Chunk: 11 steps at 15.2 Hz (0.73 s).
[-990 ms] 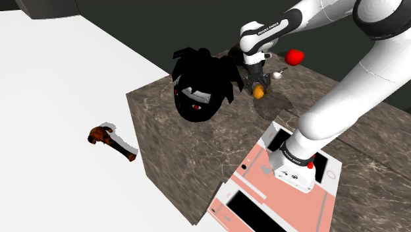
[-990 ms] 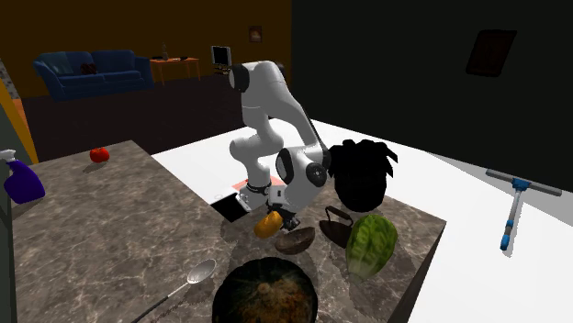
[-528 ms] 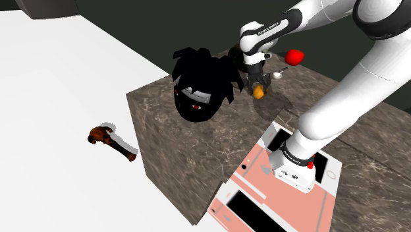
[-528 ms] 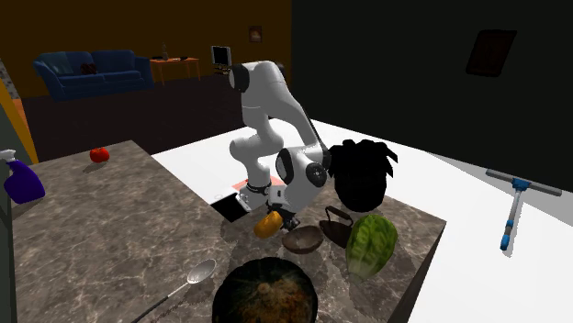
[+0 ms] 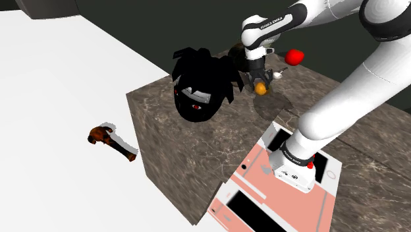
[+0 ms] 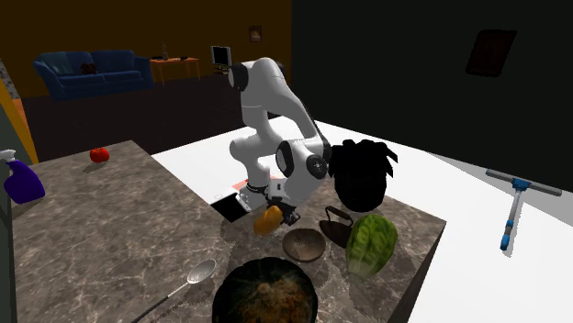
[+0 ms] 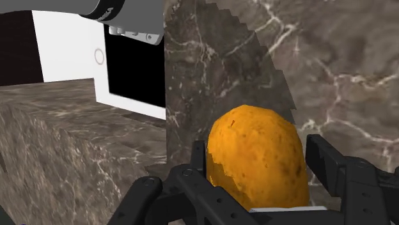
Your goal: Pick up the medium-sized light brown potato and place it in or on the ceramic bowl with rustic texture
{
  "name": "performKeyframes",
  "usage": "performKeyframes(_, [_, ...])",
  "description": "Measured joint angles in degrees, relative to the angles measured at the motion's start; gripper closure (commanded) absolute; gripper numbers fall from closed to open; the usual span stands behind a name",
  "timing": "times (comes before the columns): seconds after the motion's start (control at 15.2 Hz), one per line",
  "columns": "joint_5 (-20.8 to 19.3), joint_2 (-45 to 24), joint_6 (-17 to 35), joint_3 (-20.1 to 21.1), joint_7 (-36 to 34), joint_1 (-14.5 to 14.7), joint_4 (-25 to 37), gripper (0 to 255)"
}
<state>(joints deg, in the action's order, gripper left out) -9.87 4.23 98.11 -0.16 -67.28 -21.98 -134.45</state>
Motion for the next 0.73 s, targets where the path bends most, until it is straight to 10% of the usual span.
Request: performKeyframes(0.73, [0.32, 4.45, -8.58, 0.20, 1.19, 0.16, 4.21, 255])
